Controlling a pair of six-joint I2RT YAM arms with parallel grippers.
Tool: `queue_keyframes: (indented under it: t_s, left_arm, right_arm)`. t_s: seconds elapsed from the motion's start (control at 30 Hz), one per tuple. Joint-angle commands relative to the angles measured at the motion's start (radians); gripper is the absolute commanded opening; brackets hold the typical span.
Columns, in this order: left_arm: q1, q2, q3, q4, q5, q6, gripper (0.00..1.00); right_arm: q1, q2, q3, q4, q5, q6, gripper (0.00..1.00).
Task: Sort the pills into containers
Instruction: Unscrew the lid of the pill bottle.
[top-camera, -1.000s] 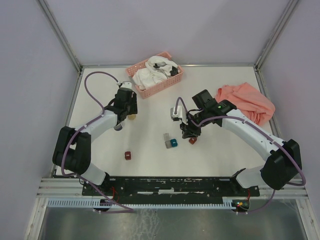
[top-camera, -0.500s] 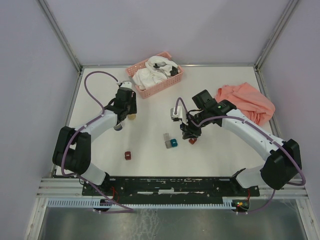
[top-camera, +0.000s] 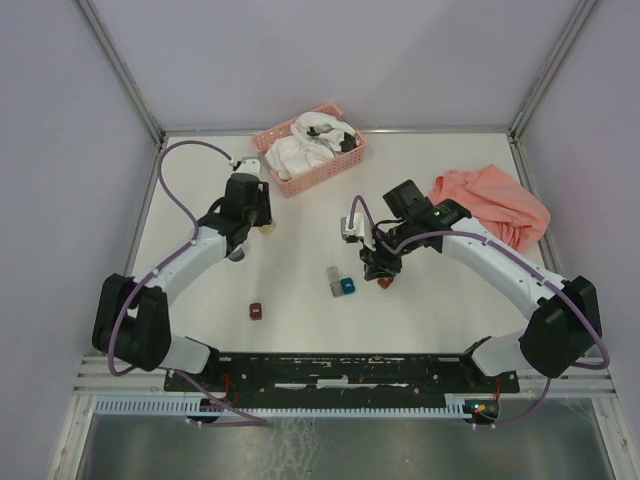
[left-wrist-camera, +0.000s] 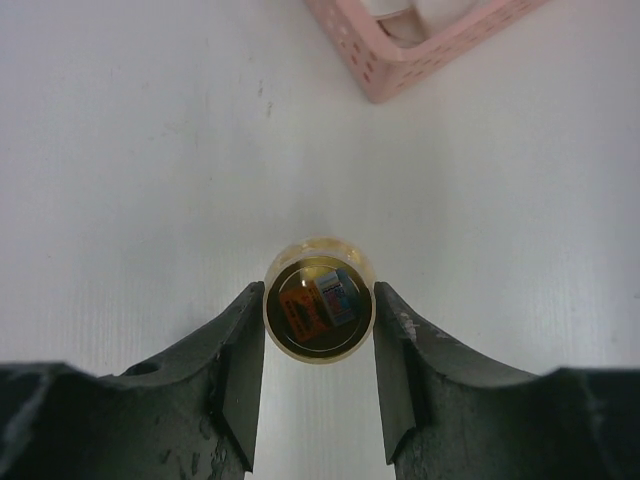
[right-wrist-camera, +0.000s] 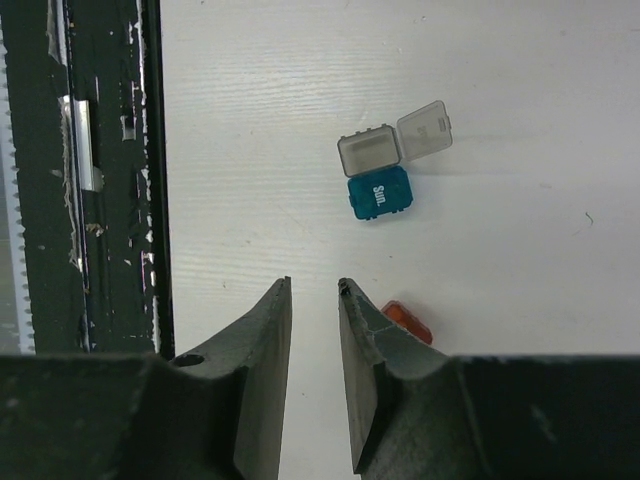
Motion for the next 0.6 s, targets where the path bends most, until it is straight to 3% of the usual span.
queue_keyframes:
  t_s: [0.0,0.13,0.23,0.4,0.57]
  left_arm:
    - [-0.040,-0.170,-0.037,0.042,0.080,-0.060,0.03]
    - [-0.083,-0.317,-0.120,0.059,0.164,-0.120,0.03]
    - [-0.109,-0.446,-0.223,0.146,0.305,-0.189,0.03]
    - [-0.134,-0.640,-0.405,0.419,0.576,-0.372,0.03]
    - [-0.184,-0.759,-0.533,0.630,0.620,-0.504,0.03]
  right_arm:
    - [-0.002,0.005,0.029,0.001,-0.064,0.017,0.36]
    - [-0.012,-0.017,0.025,0.024,-0.129,0.050,0.46]
    - [-0.014,-0.058,0.004,0.094,-0.171,0.127,0.58]
    - [-0.018,-0.175,-0.094,0.359,-0.211,0.308,0.78]
    - [-0.019,-0.287,-0.207,0.639,-0.310,0.431,0.85]
